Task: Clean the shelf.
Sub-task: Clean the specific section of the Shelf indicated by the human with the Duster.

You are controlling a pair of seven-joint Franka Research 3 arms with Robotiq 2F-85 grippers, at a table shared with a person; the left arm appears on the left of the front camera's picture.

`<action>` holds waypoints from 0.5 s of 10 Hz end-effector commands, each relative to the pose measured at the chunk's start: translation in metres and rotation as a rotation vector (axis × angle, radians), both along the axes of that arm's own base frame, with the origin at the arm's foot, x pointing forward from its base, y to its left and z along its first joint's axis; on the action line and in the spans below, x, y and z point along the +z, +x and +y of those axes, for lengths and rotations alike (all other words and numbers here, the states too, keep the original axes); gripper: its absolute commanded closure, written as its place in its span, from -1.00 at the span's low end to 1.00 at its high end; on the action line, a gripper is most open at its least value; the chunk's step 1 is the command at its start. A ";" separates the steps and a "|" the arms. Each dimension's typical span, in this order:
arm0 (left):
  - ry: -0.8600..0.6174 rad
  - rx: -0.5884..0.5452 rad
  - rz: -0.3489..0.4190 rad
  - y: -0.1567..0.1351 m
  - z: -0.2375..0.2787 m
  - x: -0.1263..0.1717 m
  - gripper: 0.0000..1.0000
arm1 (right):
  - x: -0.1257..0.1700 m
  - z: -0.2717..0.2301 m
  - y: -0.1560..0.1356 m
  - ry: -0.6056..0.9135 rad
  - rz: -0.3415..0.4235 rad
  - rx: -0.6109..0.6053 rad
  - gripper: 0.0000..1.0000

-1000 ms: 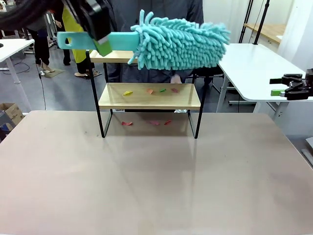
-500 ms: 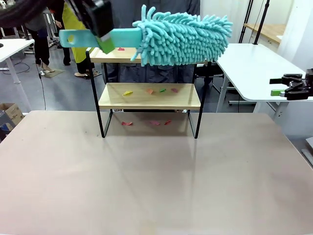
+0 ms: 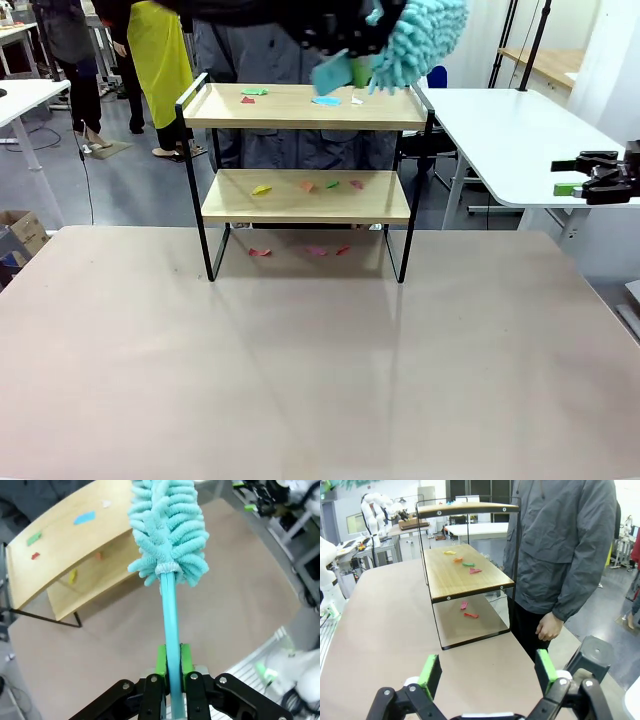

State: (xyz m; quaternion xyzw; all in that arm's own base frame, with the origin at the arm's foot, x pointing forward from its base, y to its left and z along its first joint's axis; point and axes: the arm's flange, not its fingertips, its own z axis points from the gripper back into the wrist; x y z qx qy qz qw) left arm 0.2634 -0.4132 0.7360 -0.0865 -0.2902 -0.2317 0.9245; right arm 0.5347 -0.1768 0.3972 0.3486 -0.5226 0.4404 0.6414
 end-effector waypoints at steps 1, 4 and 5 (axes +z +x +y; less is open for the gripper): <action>0.009 0.148 -0.002 0.026 -0.049 0.013 0.74 | 0.002 0.002 0.000 -0.002 -0.004 0.001 -1.00; 0.010 0.354 0.040 0.060 -0.085 0.008 0.74 | 0.002 0.002 0.000 -0.002 -0.004 0.001 -1.00; -0.003 0.408 0.054 0.069 -0.092 0.002 0.74 | 0.002 0.002 0.000 -0.002 -0.004 0.001 -1.00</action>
